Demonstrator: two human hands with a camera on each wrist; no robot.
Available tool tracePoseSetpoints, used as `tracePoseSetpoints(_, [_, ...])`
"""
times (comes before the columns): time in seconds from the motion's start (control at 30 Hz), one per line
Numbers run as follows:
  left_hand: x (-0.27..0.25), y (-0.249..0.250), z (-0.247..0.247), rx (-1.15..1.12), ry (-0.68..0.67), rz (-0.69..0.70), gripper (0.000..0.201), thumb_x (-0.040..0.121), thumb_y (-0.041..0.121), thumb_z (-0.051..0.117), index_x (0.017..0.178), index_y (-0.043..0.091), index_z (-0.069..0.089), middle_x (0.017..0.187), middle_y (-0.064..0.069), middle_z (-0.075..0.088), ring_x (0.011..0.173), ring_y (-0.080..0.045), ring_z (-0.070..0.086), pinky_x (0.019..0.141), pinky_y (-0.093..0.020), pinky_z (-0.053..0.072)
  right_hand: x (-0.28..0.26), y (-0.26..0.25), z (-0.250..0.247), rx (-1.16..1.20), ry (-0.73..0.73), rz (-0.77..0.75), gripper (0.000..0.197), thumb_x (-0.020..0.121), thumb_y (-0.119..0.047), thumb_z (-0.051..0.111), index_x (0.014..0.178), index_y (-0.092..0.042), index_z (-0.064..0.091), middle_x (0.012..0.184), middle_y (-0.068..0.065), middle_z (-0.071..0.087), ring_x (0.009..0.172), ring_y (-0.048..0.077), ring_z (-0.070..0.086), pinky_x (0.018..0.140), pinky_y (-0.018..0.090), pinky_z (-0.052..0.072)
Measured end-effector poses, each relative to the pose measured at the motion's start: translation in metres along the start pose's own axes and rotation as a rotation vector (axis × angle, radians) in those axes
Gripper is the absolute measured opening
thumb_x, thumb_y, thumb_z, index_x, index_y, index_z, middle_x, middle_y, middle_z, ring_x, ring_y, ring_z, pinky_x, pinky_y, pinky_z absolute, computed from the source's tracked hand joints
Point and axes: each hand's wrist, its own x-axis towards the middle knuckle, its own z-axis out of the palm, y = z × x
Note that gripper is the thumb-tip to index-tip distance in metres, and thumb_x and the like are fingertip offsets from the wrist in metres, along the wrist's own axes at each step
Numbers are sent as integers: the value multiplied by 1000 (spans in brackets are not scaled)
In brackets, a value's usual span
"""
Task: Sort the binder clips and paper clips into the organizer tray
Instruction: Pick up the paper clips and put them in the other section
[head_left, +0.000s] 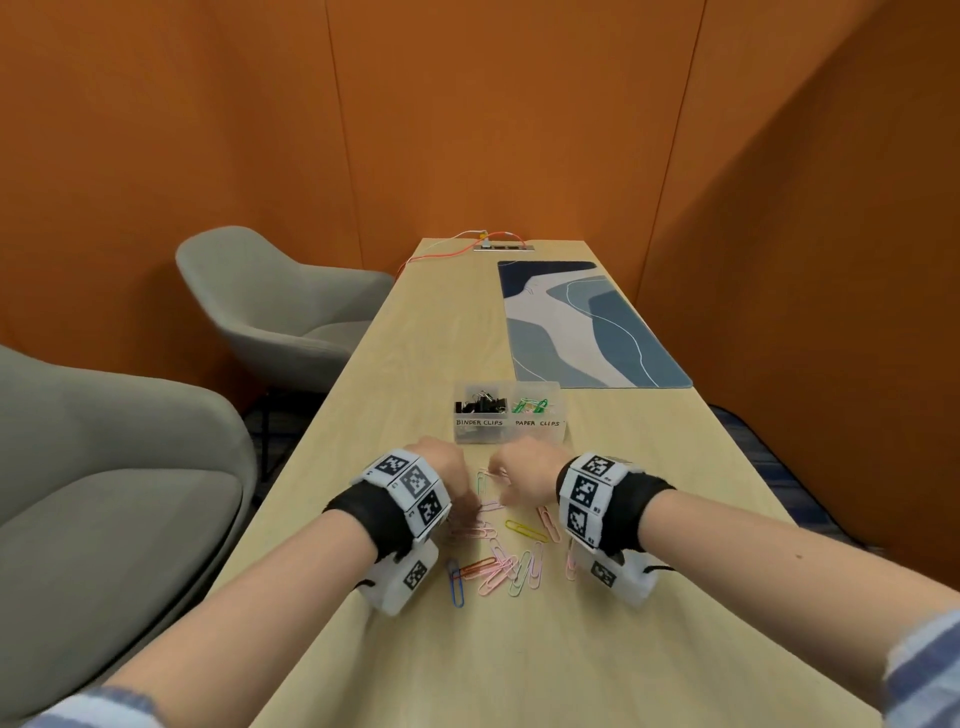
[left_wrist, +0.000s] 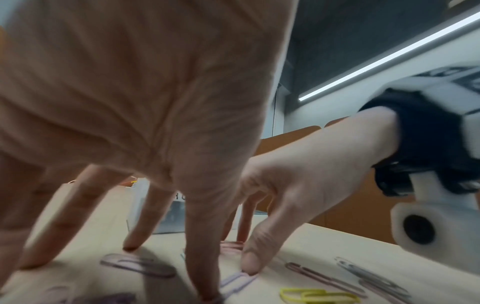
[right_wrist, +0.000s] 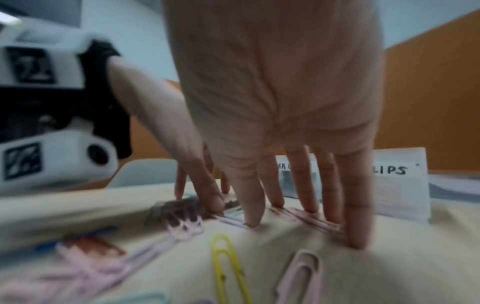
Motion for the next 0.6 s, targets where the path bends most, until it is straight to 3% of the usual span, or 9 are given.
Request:
tracePoseSetpoints(0.13, [1, 2, -3, 10, 77, 30, 50, 74, 39, 76, 109, 6, 65, 110, -11, 68, 102, -28, 65, 80, -33, 52, -9, 4, 4, 6, 99, -57, 30, 87, -3, 52, 115, -6, 63, 120, 17, 62, 112, 34, 58, 86, 34, 47])
tracePoseSetpoints(0.27, [1, 1, 1, 18, 145, 77, 36, 79, 23, 69, 109, 5, 63, 112, -13, 67, 104, -29, 64, 82, -33, 52, -13, 7, 12, -105, 133, -113, 25, 84, 8, 44, 98, -8, 56, 113, 20, 58, 105, 36, 57, 70, 33, 33])
tracePoseSetpoints(0.37, [2, -1, 3, -4, 184, 142, 27, 82, 12, 61, 109, 7, 64, 115, -13, 66, 109, -30, 62, 88, -35, 51, -13, 7, 16, -158, 155, -122, 30, 82, 9, 46, 108, -4, 51, 114, 20, 53, 105, 35, 55, 69, 32, 29])
tracePoseSetpoints(0.5, [2, -2, 4, -24, 197, 174, 27, 84, 2, 53, 107, 7, 65, 118, -14, 64, 111, -31, 60, 90, -35, 51, -12, 11, 14, -149, 129, -123, 33, 80, 7, 48, 111, -7, 47, 111, 18, 56, 102, 35, 57, 68, 38, 36])
tracePoseSetpoints(0.6, [3, -3, 2, -48, 185, 206, 25, 83, 2, 56, 105, 6, 66, 117, -13, 65, 110, -30, 60, 84, -31, 48, -10, 23, 11, -12, 77, -97, 29, 80, 6, 47, 104, -10, 50, 109, 15, 61, 101, 33, 58, 76, 37, 44])
